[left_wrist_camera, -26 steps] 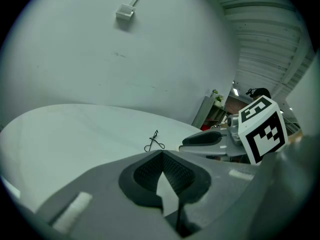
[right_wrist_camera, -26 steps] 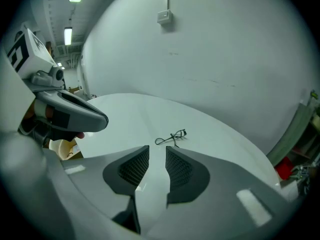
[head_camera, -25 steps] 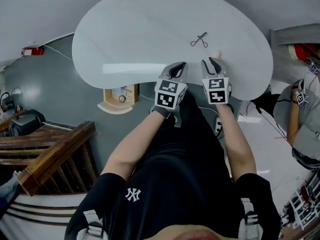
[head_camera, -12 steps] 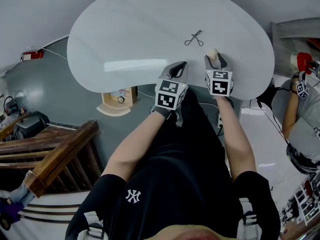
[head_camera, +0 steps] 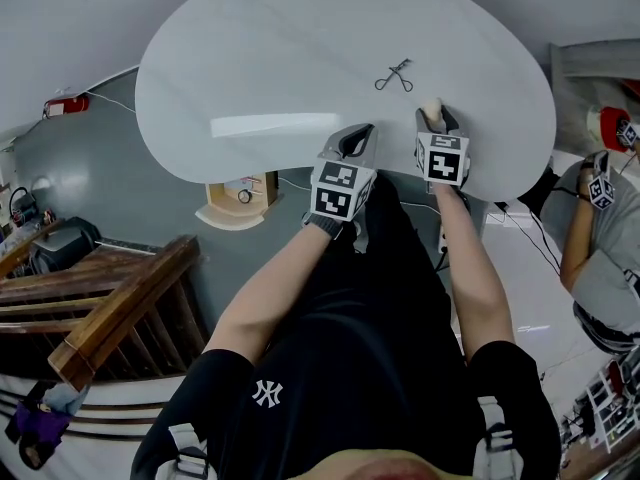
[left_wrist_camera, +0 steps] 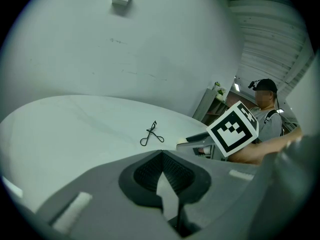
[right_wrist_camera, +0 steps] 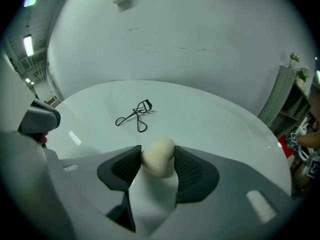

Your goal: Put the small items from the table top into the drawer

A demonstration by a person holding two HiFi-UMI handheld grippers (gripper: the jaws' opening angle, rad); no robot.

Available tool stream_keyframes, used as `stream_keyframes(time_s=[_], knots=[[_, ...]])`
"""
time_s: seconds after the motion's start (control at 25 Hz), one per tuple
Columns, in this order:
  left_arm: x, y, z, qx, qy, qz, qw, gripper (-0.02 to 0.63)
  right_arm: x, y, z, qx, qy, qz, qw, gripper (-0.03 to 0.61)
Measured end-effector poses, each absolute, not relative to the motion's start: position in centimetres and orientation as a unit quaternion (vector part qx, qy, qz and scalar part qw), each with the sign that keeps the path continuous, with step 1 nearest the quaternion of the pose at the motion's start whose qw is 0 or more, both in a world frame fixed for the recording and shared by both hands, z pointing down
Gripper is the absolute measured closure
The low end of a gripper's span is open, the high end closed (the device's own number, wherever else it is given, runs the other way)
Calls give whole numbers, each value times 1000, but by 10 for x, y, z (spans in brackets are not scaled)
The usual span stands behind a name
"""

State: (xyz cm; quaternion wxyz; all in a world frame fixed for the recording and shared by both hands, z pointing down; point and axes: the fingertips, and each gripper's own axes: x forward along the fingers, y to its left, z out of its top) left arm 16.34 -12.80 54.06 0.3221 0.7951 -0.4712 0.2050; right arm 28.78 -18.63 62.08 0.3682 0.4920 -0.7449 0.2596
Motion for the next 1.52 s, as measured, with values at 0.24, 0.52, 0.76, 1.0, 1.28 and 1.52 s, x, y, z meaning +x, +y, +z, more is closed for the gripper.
stream_keyframes(time_s=[0.24, 0.52, 0.76, 1.0, 1.28, 1.52], knots=[[153, -127, 539, 794, -476, 199, 322, 614, 290, -187, 616, 502, -737, 270, 363, 370], [139, -120, 527, 795, -482, 187, 317, 614, 263, -184, 589, 496, -757, 258, 338, 371], [122, -107, 518, 795, -490, 175, 311, 614, 223, -168, 565, 468, -790, 243, 312, 370], [95, -88, 507, 788, -510, 161, 305, 614, 178, -142, 545, 437, -819, 226, 297, 370], [58, -59, 498, 771, -542, 146, 301, 614, 124, -109, 528, 392, -849, 203, 291, 370], [21, -32, 495, 752, -572, 128, 303, 614, 80, -81, 521, 357, -868, 184, 293, 370]])
